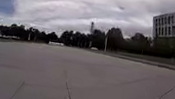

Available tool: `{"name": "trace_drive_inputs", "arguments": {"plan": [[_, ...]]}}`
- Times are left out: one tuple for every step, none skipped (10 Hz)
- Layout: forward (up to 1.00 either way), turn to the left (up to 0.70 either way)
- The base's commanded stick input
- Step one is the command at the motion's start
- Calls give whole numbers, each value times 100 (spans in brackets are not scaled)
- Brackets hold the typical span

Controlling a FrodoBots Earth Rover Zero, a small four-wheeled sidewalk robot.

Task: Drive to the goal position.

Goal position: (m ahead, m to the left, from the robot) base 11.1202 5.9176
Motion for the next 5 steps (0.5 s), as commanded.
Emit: {"name": "trace_drive_inputs", "arguments": {"plan": [[70, 1], [70, 1], [70, 1], [70, 1], [70, 1]]}}
